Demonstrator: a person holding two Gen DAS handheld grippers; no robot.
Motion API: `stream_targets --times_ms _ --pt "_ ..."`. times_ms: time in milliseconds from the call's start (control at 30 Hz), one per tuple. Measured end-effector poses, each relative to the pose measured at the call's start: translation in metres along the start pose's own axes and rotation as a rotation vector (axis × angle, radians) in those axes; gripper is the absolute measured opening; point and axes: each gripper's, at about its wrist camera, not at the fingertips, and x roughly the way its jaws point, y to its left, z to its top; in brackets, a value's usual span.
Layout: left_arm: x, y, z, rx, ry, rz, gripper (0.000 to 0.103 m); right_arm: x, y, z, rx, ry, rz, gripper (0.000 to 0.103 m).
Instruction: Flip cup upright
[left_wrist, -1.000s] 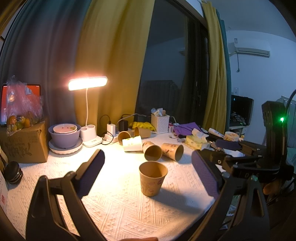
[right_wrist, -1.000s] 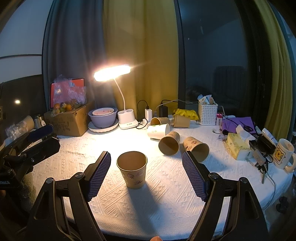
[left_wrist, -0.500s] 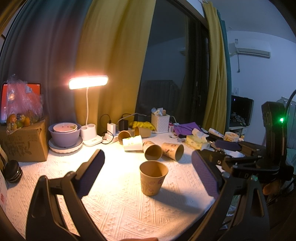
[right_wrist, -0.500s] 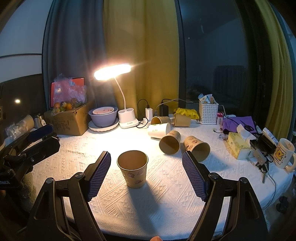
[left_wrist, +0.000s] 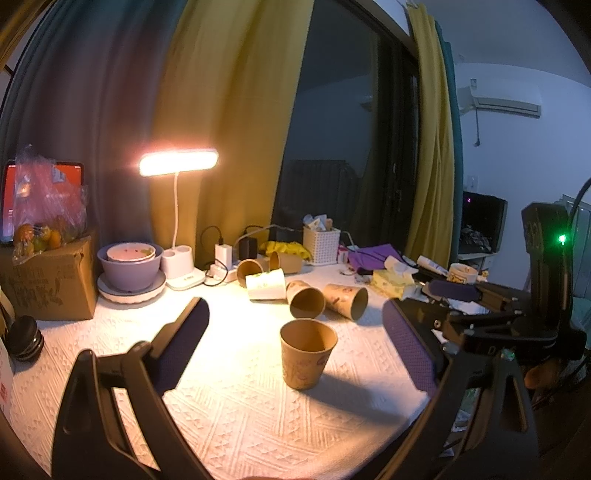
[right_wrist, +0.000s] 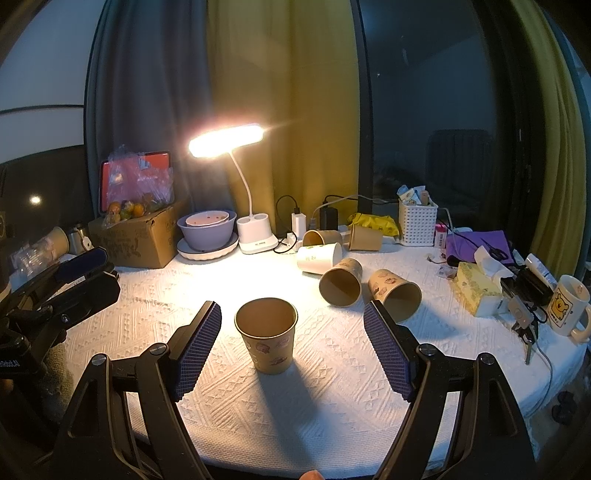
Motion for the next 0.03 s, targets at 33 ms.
stream_targets --times_ms 33 --pt "-0.0003 -0.0007 -0.0012 0.000 -0.002 0.002 0.096 0.0001 0.0002 0.0001 -0.002 0.001 -0.001 0.082"
